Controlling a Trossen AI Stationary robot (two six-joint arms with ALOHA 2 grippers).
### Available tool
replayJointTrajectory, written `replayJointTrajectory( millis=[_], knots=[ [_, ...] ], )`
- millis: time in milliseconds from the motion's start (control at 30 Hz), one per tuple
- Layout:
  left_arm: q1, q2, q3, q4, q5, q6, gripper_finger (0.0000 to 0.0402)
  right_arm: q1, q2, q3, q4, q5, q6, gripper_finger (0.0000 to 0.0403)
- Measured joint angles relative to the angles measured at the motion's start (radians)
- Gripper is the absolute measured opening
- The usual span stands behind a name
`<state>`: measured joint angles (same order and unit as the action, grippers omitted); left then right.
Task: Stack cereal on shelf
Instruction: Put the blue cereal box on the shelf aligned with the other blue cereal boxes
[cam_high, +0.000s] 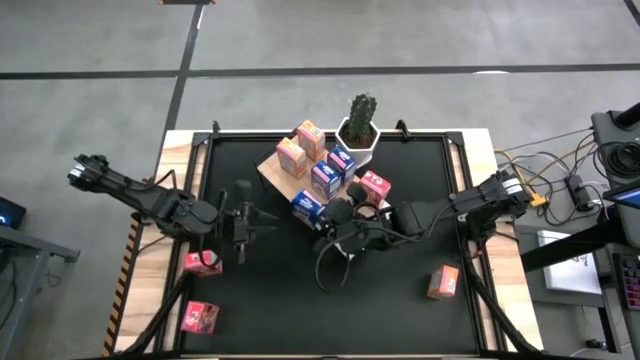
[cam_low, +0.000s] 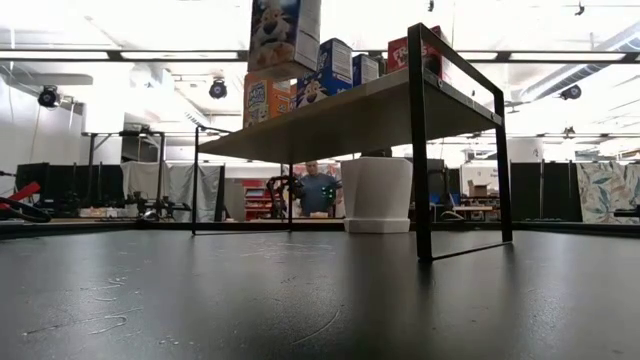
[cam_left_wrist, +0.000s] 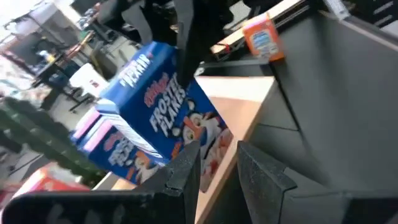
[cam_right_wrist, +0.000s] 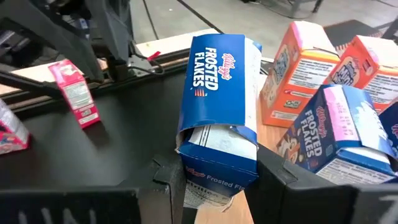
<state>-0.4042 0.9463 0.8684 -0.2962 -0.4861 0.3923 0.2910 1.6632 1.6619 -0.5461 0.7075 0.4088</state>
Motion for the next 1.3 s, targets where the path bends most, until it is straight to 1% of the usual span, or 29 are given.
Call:
replayJointTrajectory(
  millis=[133,200,400,733,1100,1200,1300],
  knots=[
    [0.000,-0.001,0.000,0.004,-0.088,-0.007,0.0088,-0.010,0.007,-0.002,-0.014,0.001,0.000,0.0117],
    [0.001,-0.001,-0.001,0.004,-0.115,-0.008,0.0088,-0.013,0.009,-0.003,-0.036,0.003,0.000,0.0117],
    [0.000,0.000,-0.007,0.003,-0.118,-0.009,0.0088,-0.019,0.011,-0.032,-0.051,0.001,0.002,0.0118],
    [0.000,0.001,-0.007,0.004,-0.118,-0.012,0.0088,-0.026,0.011,-0.047,-0.048,0.001,0.037,0.0118],
    [0.000,0.001,-0.007,0.007,-0.117,-0.024,0.0088,-0.026,0.011,-0.060,-0.051,0.001,0.041,0.0118],
    [0.000,0.001,-0.007,0.007,-0.117,-0.024,0.0088,-0.029,0.011,-0.060,-0.051,0.001,0.058,0.0129],
    [0.000,0.001,-0.007,0.007,-0.117,-0.024,0.0088,-0.032,0.011,-0.060,-0.051,0.001,0.064,0.0150]
  ],
)
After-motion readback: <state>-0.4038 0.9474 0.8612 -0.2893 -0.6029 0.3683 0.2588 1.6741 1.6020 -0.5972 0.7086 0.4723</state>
